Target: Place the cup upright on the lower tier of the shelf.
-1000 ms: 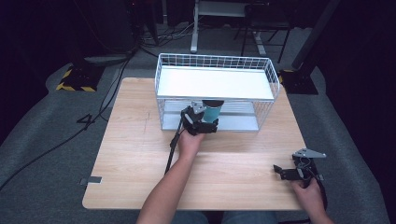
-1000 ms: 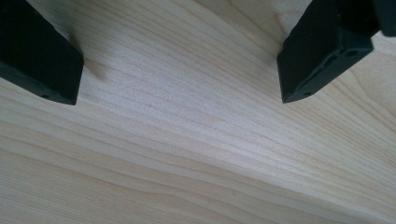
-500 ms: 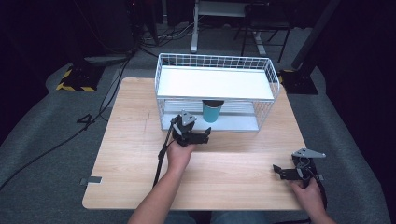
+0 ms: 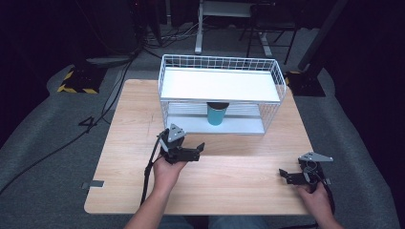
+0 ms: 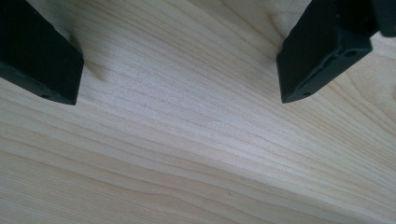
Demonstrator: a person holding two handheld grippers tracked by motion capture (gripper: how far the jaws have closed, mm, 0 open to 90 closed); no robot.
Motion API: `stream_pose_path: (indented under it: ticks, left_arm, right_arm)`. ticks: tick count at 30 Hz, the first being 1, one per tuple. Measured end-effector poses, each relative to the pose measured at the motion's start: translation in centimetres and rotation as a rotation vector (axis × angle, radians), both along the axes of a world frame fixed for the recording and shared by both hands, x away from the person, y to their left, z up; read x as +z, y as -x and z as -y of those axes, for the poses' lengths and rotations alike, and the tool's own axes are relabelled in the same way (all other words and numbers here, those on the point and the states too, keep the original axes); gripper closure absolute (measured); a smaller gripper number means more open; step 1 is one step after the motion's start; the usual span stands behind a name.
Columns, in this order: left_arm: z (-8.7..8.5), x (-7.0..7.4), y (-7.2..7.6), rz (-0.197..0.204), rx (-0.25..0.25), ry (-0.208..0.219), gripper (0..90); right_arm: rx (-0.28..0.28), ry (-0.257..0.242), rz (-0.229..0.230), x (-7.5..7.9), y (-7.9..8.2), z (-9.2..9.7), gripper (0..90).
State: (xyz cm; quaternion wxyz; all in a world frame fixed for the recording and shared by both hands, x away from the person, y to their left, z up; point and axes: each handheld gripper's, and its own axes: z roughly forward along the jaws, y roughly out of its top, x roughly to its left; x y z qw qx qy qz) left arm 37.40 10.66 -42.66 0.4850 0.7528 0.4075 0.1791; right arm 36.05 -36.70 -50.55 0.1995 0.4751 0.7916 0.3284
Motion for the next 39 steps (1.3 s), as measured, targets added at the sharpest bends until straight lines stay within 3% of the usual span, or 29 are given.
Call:
stream_pose_path:
  ticks: [10,21,25,33,39]
  left_arm:
    - [-2.7,1.1,2.8,0.013,-0.009,0.011,2.8]
    - [-6.3,1.2,6.3,0.030,-0.044,-0.043,4.1]
    - [-7.3,0.6,7.4,0.021,-0.054,-0.018,4.3]
    - [-9.7,-1.5,9.5,0.015,-0.035,-0.059,6.4]
    - [-11.7,-3.2,10.5,-0.022,0.010,-0.066,7.4]
  right_arm:
    - [0.000,0.000,0.000,0.0,0.0,0.0,0.7]
    - [0.000,0.000,0.000,0.0,0.0,0.0,0.7]
    - [0.000,0.000,0.000,0.0,0.0,0.0,0.7]
    - [0.000,0.000,0.000,0.0,0.0,0.0,0.7]
    - [0.000,0.000,0.000,0.0,0.0,0.0,0.7]
